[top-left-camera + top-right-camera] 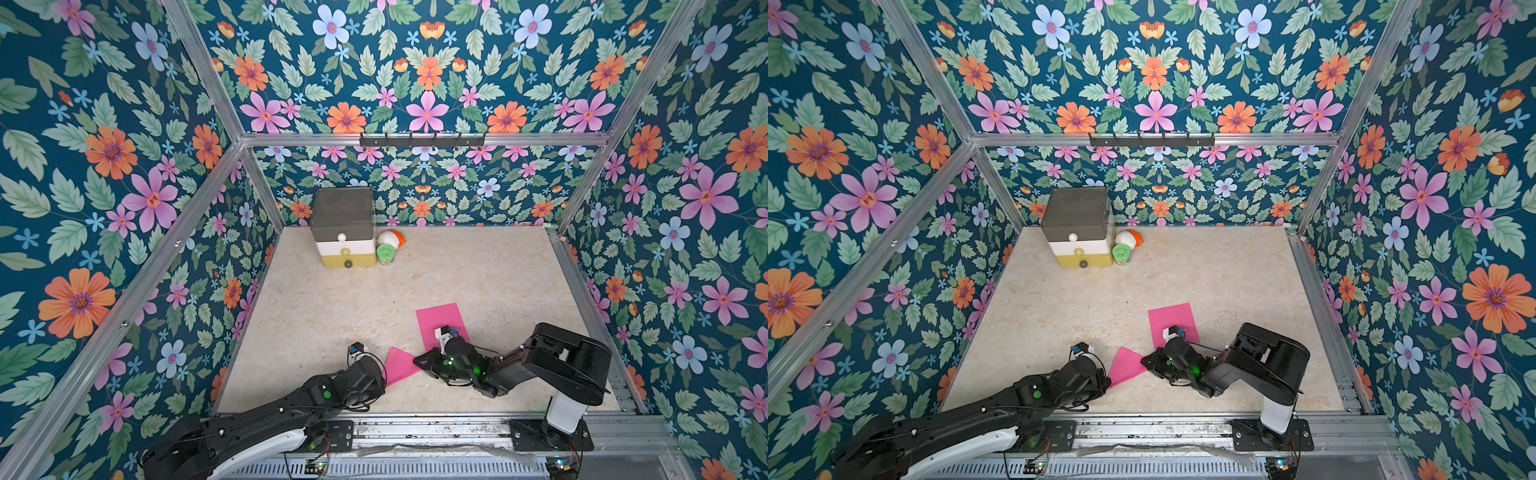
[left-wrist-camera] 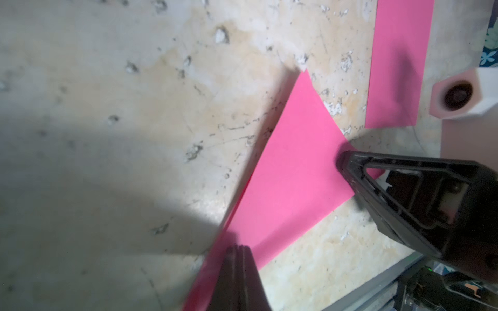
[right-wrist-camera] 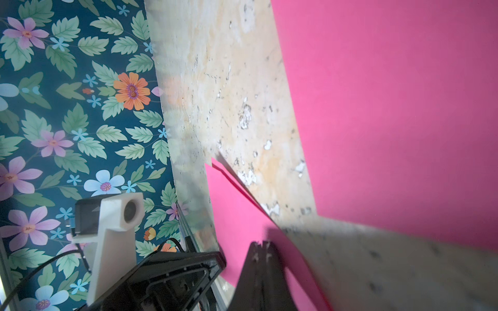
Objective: Fold the square paper diagonally
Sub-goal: Fold the paper at the center of the board.
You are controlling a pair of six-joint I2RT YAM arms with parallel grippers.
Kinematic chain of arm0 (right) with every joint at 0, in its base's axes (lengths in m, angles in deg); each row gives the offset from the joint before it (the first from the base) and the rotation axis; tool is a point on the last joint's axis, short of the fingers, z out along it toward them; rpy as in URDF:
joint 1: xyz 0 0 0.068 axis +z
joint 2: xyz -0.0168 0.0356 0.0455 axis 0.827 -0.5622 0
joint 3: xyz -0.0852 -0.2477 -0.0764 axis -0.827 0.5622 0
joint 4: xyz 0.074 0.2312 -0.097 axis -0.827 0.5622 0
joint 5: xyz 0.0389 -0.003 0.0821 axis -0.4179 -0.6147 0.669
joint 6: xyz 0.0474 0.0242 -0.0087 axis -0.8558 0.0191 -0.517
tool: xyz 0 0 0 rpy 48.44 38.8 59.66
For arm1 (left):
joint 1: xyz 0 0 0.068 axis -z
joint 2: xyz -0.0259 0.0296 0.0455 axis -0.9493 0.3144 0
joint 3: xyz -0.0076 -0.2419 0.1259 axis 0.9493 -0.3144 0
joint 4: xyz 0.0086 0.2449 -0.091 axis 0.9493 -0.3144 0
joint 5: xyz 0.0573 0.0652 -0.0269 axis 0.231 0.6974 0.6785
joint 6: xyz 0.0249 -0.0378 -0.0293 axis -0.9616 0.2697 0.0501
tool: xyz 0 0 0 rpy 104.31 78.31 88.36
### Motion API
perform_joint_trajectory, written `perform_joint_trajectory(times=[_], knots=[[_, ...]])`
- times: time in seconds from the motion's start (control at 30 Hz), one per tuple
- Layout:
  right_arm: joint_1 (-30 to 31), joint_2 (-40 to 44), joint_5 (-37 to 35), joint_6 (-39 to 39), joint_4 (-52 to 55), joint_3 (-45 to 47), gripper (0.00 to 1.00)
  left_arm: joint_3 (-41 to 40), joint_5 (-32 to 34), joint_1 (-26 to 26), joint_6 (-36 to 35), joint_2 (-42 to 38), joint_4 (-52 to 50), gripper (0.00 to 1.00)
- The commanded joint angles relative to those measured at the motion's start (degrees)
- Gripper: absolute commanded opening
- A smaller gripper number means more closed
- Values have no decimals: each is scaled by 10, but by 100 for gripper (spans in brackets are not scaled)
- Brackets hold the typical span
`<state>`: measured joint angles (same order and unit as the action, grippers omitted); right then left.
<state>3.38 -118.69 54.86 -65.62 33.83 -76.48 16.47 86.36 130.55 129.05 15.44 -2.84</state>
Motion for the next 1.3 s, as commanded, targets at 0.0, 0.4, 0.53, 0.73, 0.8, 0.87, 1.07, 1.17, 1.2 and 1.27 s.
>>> perform_joint_trajectory(times=[0.0, 0.4, 0.53, 0.73, 0.8, 0.87, 1.07, 1.17, 1.2, 1.27], knots=[[-3, -9, -31, -3, 108, 7, 0, -14, 14, 0, 20, -27, -161, 0], [-3, -14, -25, 0, 110, 2, 0, 212, 47, 1, -73, 148, -40, 0], [-3, -11, -29, 1, 114, 3, 0, 196, 11, 1, -42, 191, 64, 0], [-3, -12, -31, -1, 124, 0, 0, 110, 22, 44, 32, 180, 218, 0], [-3, -14, -30, 0, 125, -2, 0, 92, 38, 58, 54, 177, 221, 0], [-3, -14, -30, 0, 128, -4, 0, 69, 35, 61, 78, 193, 233, 0], [-3, -8, -32, -4, 120, 9, 0, 44, 64, 62, 120, 224, 222, 0], [-3, -5, -33, -4, 121, 10, 0, 49, 78, 62, 130, 222, 191, 0], [-4, -5, -33, -4, 121, 10, 0, 52, 83, 62, 135, 222, 175, 0], [-3, -7, -33, -4, 120, 9, 0, 52, 87, 62, 145, 218, 154, 0]])
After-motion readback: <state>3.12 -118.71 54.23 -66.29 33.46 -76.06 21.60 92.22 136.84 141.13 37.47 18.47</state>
